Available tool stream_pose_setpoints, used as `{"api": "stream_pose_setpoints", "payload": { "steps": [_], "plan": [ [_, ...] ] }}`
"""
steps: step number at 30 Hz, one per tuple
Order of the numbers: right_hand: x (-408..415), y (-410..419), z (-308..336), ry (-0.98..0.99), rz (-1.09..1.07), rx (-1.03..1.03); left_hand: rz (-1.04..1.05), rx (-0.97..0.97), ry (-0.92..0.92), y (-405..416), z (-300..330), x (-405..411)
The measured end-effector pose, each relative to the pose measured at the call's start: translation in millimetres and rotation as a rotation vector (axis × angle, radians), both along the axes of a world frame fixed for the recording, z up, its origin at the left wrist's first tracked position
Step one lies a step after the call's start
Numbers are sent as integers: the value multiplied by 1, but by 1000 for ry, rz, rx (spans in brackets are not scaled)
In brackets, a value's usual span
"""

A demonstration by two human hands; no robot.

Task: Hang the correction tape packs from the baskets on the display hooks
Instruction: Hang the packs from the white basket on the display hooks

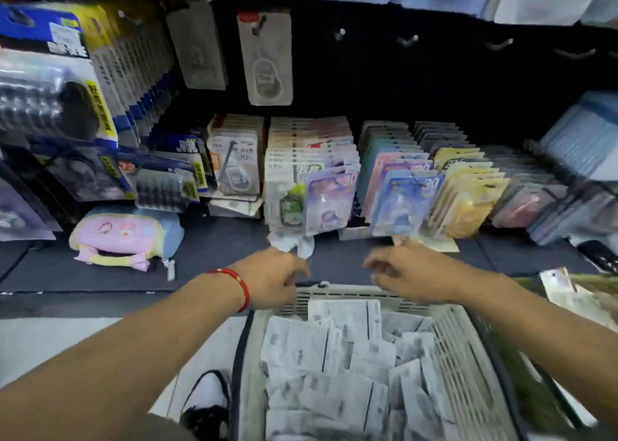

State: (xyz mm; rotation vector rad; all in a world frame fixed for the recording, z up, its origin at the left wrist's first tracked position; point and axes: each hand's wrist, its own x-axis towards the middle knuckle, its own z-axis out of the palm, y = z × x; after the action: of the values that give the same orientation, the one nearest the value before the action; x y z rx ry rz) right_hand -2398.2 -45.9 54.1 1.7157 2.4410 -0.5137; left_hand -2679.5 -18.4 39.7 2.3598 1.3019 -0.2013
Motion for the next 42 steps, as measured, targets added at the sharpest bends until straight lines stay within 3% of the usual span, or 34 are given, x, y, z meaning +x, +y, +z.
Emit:
{"api": "stream_pose_setpoints", "payload": {
  "steps": [5, 9, 12, 17, 23, 28, 32, 35, 38, 40, 42],
  "plan": [
    [47, -63, -81, -199, -68, -316, -188, -118, 215, -49, -72, 44],
    [50, -91, -122, -226, -67, -429, -144, -102, 295, -76, -125, 62],
    [44, -107, -136, -198, -48, -405, 1, -79, 263, -84, -158, 57],
    [16, -107, -152, 107, -234, -257, 62, 53, 315, -93, -191, 45],
    [-51, -95, -187, 596, -604, -427, 40, 191, 293, -93, -196, 36],
    [-87, -92, -195, 1059, -974, -494, 182, 40, 27, -95, -190, 23],
    [-85, -82, -179, 1123, -1089, -461, 184, 161, -155, -105, -189, 17],
    [-73, -75, -168, 1272, -1058, -539, 232, 193, -272, -107, -187, 20],
    [-56, -71, -167, 1158, -1095, -286, 397, 140, -453, -108, -178, 26],
    [-41, -73, -176, 907, -1141, 12, 575, 30, -609, -109, -169, 30],
    [-27, -74, -185, 716, -1105, 79, 760, -90, -741, -110, -163, 33]
  ]
}}
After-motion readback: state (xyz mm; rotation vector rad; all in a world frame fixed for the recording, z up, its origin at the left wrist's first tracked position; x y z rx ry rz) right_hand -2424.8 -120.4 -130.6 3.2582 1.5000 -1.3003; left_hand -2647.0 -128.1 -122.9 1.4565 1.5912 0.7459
